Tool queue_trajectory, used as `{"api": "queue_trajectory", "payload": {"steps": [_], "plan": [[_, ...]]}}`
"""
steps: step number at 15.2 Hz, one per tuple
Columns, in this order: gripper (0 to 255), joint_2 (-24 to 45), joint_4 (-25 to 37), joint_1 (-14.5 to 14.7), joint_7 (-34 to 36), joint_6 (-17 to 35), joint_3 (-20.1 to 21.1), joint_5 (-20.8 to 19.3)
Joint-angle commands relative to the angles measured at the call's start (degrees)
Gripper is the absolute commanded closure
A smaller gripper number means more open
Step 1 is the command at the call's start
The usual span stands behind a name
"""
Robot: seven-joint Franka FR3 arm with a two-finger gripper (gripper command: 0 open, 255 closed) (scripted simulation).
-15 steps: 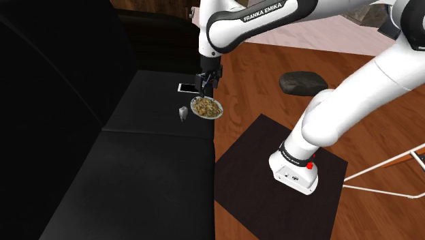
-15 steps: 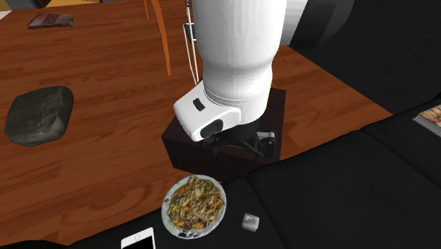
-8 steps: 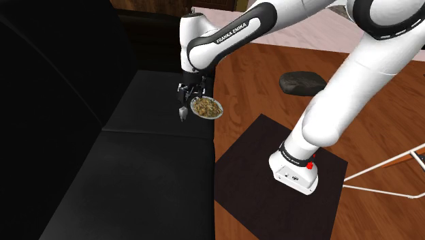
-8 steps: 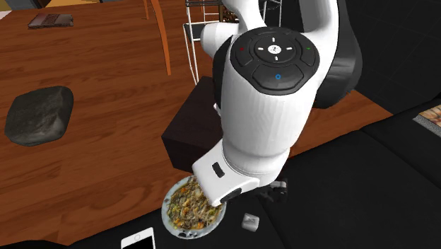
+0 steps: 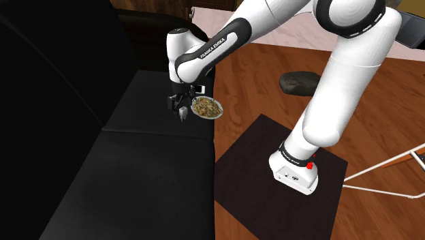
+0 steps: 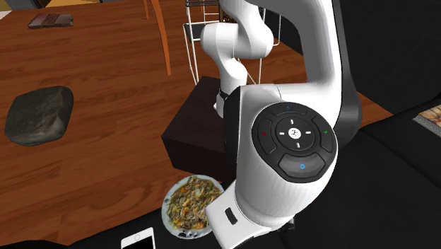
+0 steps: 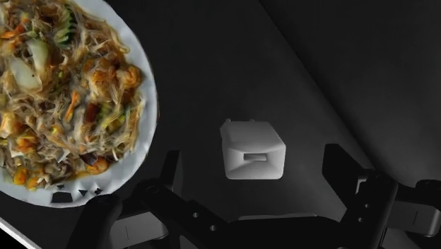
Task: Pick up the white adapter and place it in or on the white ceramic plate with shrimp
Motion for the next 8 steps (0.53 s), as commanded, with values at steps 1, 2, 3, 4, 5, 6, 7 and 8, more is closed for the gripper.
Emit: {"api": "queue_trajectory", "payload": {"steps": [1, 2, 3, 4, 5, 6, 7, 8], "plan": [[0, 1.3, -0.2, 0.1, 0.3, 1.6, -0.1, -0.4], [0, 1.9, -0.4, 0.2, 0.4, 2.3, -0.1, -0.6], [0, 2.8, -0.7, 0.2, 0.6, 3.4, -0.2, -0.8], [0, 2.8, -0.7, 0.2, 0.6, 3.4, -0.2, -0.8], [0, 2.8, -0.7, 0.2, 0.6, 3.4, -0.2, -0.8], [0, 2.8, -0.7, 0.2, 0.6, 3.4, -0.2, -0.8], [0, 2.8, -0.7, 0.2, 0.6, 3.4, -0.2, -0.8], [0, 2.8, -0.7, 0.2, 0.6, 3.4, -0.2, -0.8]]}}
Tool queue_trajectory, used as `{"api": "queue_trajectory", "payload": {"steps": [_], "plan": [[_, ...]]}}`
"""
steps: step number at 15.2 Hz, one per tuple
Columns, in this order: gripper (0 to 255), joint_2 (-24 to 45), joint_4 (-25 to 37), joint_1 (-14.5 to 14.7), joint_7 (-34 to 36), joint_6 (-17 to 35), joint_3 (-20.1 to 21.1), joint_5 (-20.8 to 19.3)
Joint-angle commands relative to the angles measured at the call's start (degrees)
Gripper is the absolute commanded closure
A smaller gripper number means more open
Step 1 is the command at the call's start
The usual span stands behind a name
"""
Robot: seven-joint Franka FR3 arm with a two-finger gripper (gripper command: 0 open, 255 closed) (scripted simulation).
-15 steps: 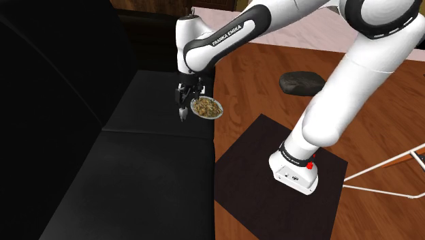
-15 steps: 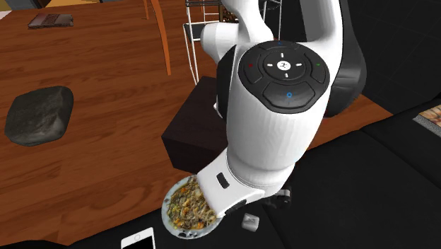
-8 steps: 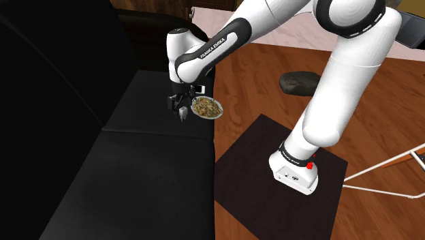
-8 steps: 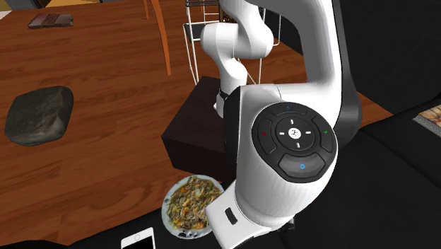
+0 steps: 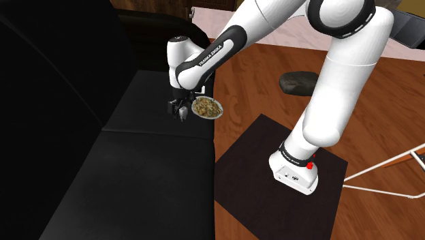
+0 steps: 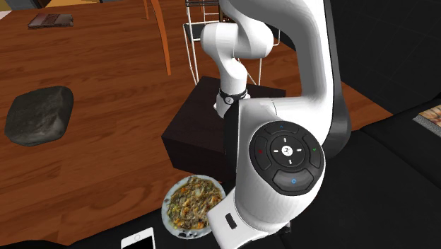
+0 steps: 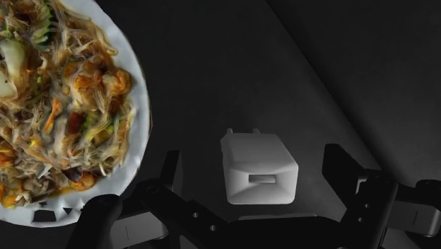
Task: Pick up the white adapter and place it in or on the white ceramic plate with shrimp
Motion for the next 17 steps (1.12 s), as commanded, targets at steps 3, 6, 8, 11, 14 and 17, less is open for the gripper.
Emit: {"api": "queue_trajectory", "payload": {"steps": [3, 6, 8, 11, 14, 17], "plan": [[0, 0.0, 0.0, 0.0, 0.0, 0.0, 0.0, 0.0], [255, 0.0, 0.0, 0.0, 0.0, 0.0, 0.0, 0.0], [255, 0.0, 0.0, 0.0, 0.0, 0.0, 0.0, 0.0], [255, 0.0, 0.0, 0.0, 0.0, 0.0, 0.0, 0.0], [255, -0.6, 0.1, 0.0, -0.1, -0.7, 0.1, 0.2], [255, -2.3, 0.6, -0.2, -0.4, -2.8, 0.2, 0.7]]}}
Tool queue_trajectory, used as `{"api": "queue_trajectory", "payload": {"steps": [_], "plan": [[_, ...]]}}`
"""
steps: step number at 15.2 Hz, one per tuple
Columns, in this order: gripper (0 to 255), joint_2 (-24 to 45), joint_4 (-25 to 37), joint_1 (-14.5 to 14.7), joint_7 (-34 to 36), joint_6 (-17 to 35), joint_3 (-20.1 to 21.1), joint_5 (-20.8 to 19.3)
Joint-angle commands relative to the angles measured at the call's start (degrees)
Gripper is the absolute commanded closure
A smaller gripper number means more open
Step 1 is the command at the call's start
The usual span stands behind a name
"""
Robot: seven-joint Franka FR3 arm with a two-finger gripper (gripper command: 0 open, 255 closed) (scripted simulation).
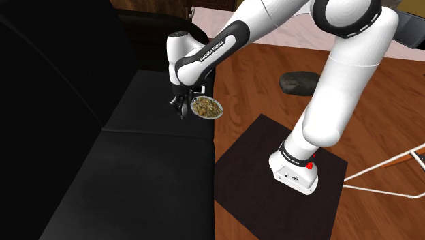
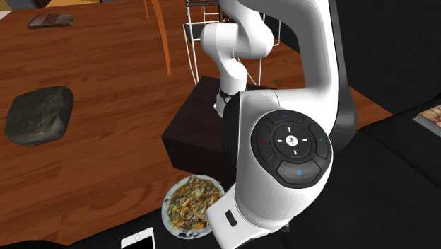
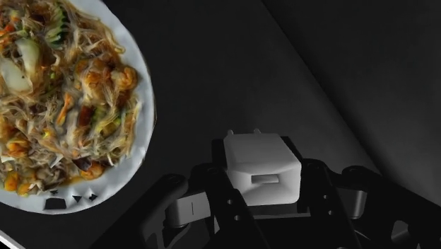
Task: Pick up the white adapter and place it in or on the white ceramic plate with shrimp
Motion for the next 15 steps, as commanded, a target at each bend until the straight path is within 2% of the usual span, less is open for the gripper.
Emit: {"api": "queue_trajectory", "payload": {"steps": [1, 15], "plan": [[255, -1.1, 0.3, 0.0, -0.2, -1.4, 0.1, 0.3], [255, -7.8, 4.1, -0.3, -1.2, -11.7, 0.3, 2.1]]}}
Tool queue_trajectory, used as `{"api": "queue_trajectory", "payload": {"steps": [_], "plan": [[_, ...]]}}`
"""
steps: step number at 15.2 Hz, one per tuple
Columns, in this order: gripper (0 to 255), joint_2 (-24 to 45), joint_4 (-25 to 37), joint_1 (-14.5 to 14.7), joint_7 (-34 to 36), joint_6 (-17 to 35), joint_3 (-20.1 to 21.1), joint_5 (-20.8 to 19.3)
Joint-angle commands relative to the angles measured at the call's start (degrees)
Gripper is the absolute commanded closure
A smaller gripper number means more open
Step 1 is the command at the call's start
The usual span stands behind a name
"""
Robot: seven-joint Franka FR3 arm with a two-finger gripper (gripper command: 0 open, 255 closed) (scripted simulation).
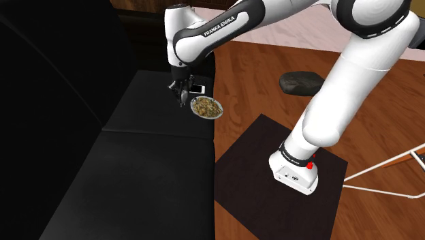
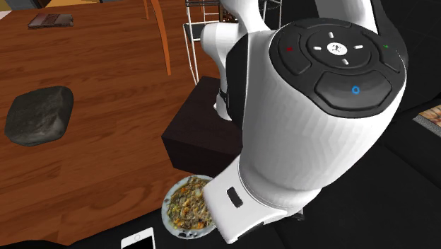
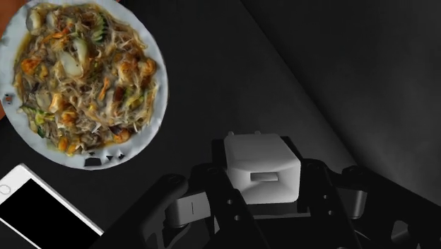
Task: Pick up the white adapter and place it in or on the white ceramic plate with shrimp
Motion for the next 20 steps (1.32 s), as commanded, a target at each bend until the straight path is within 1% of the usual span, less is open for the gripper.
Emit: {"api": "queue_trajectory", "payload": {"steps": [1, 2, 8, 14, 20], "plan": [[255, -0.7, 0.9, 0.0, -0.1, -1.6, 0.0, 0.2], [255, -1.0, 1.1, 0.0, -0.1, -2.0, 0.0, 0.2], [255, -5.7, -3.8, -4.2, -8.7, -2.1, -4.1, 0.8], [255, -8.6, -6.3, -8.2, -17.1, -2.6, -8.8, 0.2], [255, -6.1, -8.6, -8.2, -17.1, 2.1, -8.7, 0.1]]}}
